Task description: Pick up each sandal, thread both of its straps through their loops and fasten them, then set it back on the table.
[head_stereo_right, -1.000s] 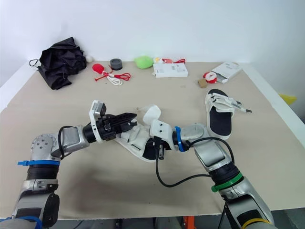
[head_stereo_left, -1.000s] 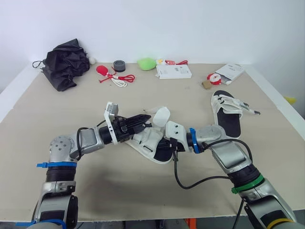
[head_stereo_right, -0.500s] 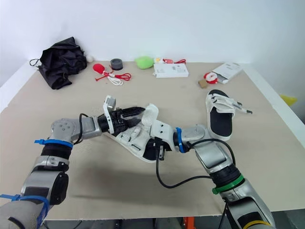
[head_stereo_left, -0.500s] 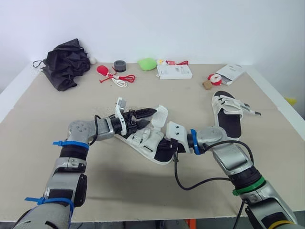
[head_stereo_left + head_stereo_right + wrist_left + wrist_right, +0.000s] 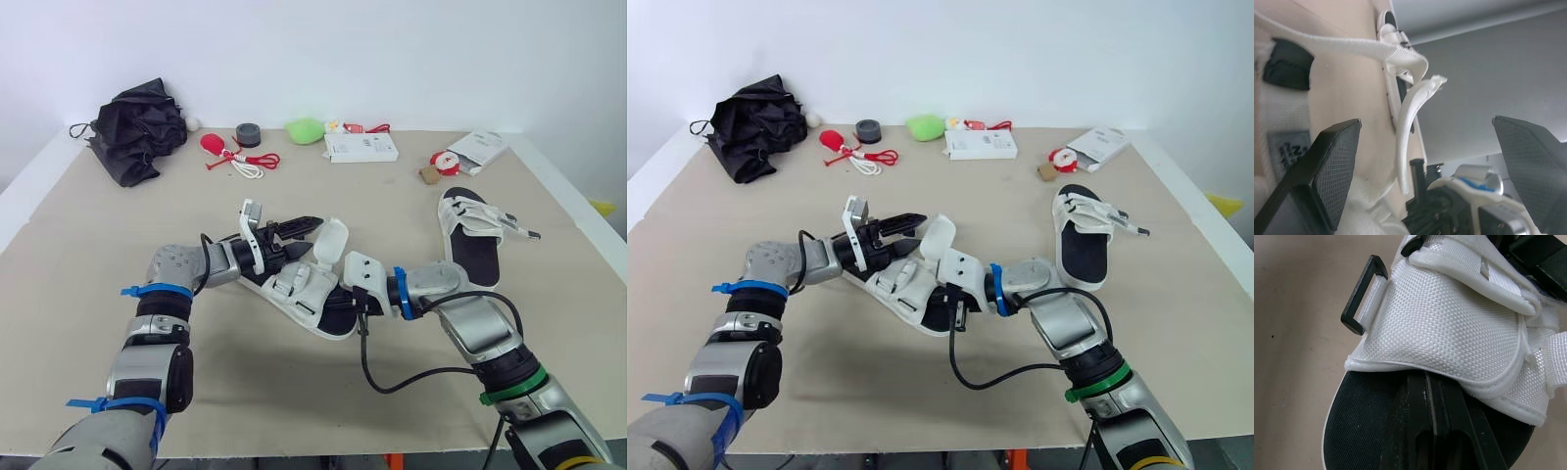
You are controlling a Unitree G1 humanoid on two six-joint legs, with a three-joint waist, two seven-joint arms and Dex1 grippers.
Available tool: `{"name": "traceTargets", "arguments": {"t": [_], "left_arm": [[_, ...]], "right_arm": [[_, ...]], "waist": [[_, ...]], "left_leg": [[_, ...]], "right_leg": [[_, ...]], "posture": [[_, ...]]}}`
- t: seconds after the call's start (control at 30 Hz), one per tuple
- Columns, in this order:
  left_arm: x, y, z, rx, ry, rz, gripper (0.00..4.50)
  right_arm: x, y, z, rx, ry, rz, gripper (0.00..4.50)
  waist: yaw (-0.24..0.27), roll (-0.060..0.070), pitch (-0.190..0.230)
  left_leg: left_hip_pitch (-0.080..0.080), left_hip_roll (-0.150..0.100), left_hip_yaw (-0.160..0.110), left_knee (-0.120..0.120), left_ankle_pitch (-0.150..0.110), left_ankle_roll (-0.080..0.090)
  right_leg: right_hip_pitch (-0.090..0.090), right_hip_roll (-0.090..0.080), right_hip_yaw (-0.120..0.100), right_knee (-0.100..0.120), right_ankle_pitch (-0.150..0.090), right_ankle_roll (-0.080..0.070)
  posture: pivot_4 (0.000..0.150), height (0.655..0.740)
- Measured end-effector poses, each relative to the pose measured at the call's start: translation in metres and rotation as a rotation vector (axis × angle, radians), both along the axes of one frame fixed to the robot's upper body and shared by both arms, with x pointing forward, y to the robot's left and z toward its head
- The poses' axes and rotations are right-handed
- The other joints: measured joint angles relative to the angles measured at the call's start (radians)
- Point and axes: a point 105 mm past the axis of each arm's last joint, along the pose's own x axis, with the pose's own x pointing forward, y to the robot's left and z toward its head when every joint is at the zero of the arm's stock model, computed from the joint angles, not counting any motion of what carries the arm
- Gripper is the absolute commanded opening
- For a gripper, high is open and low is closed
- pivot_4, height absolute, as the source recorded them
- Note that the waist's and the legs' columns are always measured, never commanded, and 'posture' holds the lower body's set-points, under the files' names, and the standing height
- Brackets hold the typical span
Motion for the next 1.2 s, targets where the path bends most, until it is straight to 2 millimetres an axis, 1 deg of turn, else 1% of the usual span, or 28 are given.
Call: {"name": "traceTargets", "arguments": {"t": [0.1, 0.17, 0.23, 0.3, 0.33, 0.37, 0.47, 0.53, 0.57, 0.6, 0.67, 0.73, 0.87, 1.03, 1.13, 1.2], "left_arm": [[0.008, 0.005, 0.005, -0.031, 0.015, 0.056, 4.47], [0.015, 0.013, 0.013, -0.068, 0.017, 0.102, 4.47], [0.019, 0.03, 0.028, -0.116, -0.008, 0.136, 4.47], [0.015, 0.048, 0.04, -0.108, -0.051, 0.142, 4.47], [0.015, 0.048, 0.04, -0.107, -0.053, 0.143, 4.47], [0.008, 0.055, 0.045, -0.076, -0.09, 0.123, 4.47], [-0.027, 0.074, 0.05, 0.048, -0.198, 0.012, 4.47], [-0.055, 0.084, 0.042, 0.175, -0.258, -0.075, 4.47], [-0.063, 0.084, 0.038, 0.194, -0.258, -0.111, 4.47], [-0.065, 0.084, 0.037, 0.201, -0.261, -0.119, 4.47], [-0.086, 0.082, 0.017, 0.296, -0.269, -0.219, 4.47], [-0.089, 0.081, 0.013, 0.301, -0.265, -0.233, 4.47], [-0.103, 0.077, -0.002, 0.296, -0.268, -0.282, 4.47], [-0.116, 0.072, -0.016, 0.299, -0.259, -0.326, 4.47], [-0.121, 0.071, -0.018, 0.304, -0.26, -0.344, 4.47], [-0.129, 0.069, -0.017, 0.302, -0.254, -0.376, 4.47]], "right_arm": [[0.0, 0.002, 0.0, 0.003, 0.0, 0.005, 0.0], [-0.001, 0.002, 0.001, 0.005, -0.002, 0.008, 0.0], [-0.002, 0.003, 0.001, 0.006, -0.003, 0.015, 0.0], [-0.003, 0.004, 0.002, 0.009, -0.002, 0.018, 0.0], [-0.003, 0.004, 0.002, 0.009, -0.002, 0.018, 0.0], [-0.003, 0.004, 0.001, 0.008, -0.001, 0.021, 0.0], [-0.005, 0.005, 0.002, 0.014, 0.0, 0.027, 0.0], [-0.005, 0.004, 0.003, 0.016, 0.0, 0.027, 0.0], [-0.004, 0.001, 0.003, 0.012, 0.001, 0.022, 0.0], [-0.004, 0.0, 0.003, 0.011, 0.001, 0.021, 0.0], [-0.004, -0.001, 0.003, 0.01, -0.007, 0.022, 0.0], [-0.004, -0.002, 0.003, 0.008, -0.013, 0.023, 0.0], [-0.003, -0.006, 0.008, -0.023, -0.05, 0.069, 0.0], [0.003, -0.011, 0.011, -0.059, -0.059, 0.1, 0.0], [0.006, -0.013, 0.011, -0.065, -0.061, 0.1, 0.0], [0.008, -0.014, 0.011, -0.069, -0.063, 0.101, 0.0]], "waist": [[0.0, 0.0, 0.001], [-0.001, 0.0, 0.002], [-0.005, 0.0, 0.002], [-0.006, 0.0, 0.003], [-0.006, 0.0, 0.003], [-0.009, 0.0, 0.003], [-0.014, 0.001, 0.004], [-0.013, 0.001, 0.005], [-0.008, 0.002, 0.005], [-0.007, 0.001, 0.005], [-0.005, 0.001, 0.006], [-0.002, 0.001, 0.006], [0.005, 0.001, 0.006], [0.011, 0.001, 0.006], [0.013, 0.001, 0.006], [0.013, 0.001, 0.006]], "left_leg": [[-0.001, 0.0, 0.0, 0.0, 0.0, 0.0], [-0.001, 0.0, 0.0, -0.001, 0.0, 0.0], [-0.001, 0.0, 0.0, -0.003, 0.0, 0.0], [-0.002, 0.0, 0.0, -0.004, 0.0, -0.001], [-0.002, 0.0, 0.0, -0.004, 0.0, -0.001], [-0.002, 0.0, 0.0, -0.004, 0.0, -0.002], [-0.003, 0.001, 0.001, -0.005, -0.001, -0.006], [-0.002, 0.001, 0.0, -0.006, -0.001, -0.007], [-0.003, 0.001, 0.0, -0.005, -0.001, -0.007], [-0.003, 0.0, -0.001, -0.005, -0.001, -0.007], [-0.003, 0.0, -0.001, -0.005, 0.0, -0.006], [-0.003, 0.0, -0.001, -0.005, 0.001, -0.005], [-0.007, -0.001, -0.001, -0.005, 0.001, -0.004], [-0.009, -0.002, -0.001, -0.004, 0.0, -0.002], [-0.009, -0.001, -0.002, -0.003, 0.0, -0.002], [-0.009, -0.001, -0.002, -0.002, 0.0, -0.002]], "right_leg": [[-0.001, 0.0, 0.0, 0.0, 0.0, 0.0], [-0.001, 0.0, 0.0, 0.0, 0.0, 0.0], [-0.002, 0.0, 0.0, 0.0, -0.001, 0.0], [-0.003, 0.0, 0.0, 0.0, -0.001, 0.001], [-0.003, 0.0, 0.0, 0.0, -0.001, 0.001], [-0.003, 0.0, 0.0, 0.0, -0.001, 0.001], [-0.005, 0.0, 0.002, 0.0, -0.002, 0.0], [-0.005, 0.0, 0.001, 0.0, -0.003, -0.001], [-0.004, 0.0, 0.0, 0.0, -0.003, -0.001], [-0.004, -0.001, 0.0, 0.0, -0.003, -0.001], [-0.004, -0.001, -0.002, 0.0, -0.003, -0.003], [-0.005, -0.003, -0.002, 0.0, -0.003, -0.003], [-0.007, -0.004, -0.003, 0.0, -0.004, -0.001], [-0.008, -0.004, -0.003, 0.0, -0.004, -0.003], [-0.008, -0.004, -0.004, 0.0, -0.004, -0.002], [-0.007, -0.004, -0.004, 0.0, -0.004, -0.001]], "posture": [[0.15, 0.74], [0.15, 0.74], [0.15, 0.74], [0.15, 0.74], [0.15, 0.74], [0.15, 0.74], [0.15, 0.74], [0.15, 0.74], [0.15, 0.74], [0.15, 0.74], [0.15, 0.74], [0.15, 0.74], [0.15, 0.74], [0.15, 0.74], [0.15, 0.74], [0.15, 0.74]]}}
